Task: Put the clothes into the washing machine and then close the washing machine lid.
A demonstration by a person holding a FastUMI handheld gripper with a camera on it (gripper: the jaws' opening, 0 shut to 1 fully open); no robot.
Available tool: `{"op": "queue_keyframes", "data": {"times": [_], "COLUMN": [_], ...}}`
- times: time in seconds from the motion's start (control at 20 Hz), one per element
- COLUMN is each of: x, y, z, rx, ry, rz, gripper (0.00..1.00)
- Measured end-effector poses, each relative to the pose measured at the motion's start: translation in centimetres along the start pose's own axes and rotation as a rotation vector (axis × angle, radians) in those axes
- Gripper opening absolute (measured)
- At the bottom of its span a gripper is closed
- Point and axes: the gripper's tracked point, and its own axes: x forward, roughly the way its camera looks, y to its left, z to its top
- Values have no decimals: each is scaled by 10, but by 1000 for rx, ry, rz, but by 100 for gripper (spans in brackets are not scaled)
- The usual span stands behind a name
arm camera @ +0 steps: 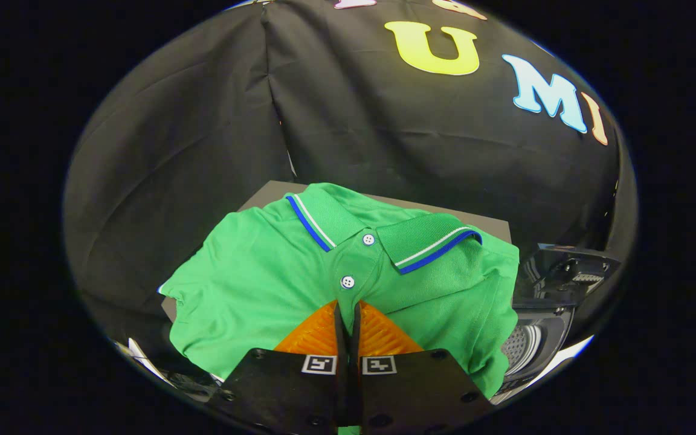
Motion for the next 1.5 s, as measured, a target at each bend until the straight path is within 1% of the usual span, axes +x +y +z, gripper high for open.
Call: {"op": "queue_keyframes", "data": {"times": [0.1,0.25,0.45,0.6,0.7,0.9,1.15,1.5], "x": [-12,-36,-75,-101,-121,-138,-165,-198], "y": [4,17,34,35,37,12,-43,-132], "z": [14,37,70,94,104,109,111,103], "rx": [18,43,71,71,49,39,28,81], "ry": [-44,-115,-212,-292,-333,-376,-425,-463], "rz": [27,109,194,225,215,176,76,-54], "gripper": [2,2,1,1,1,1,1,1]}}
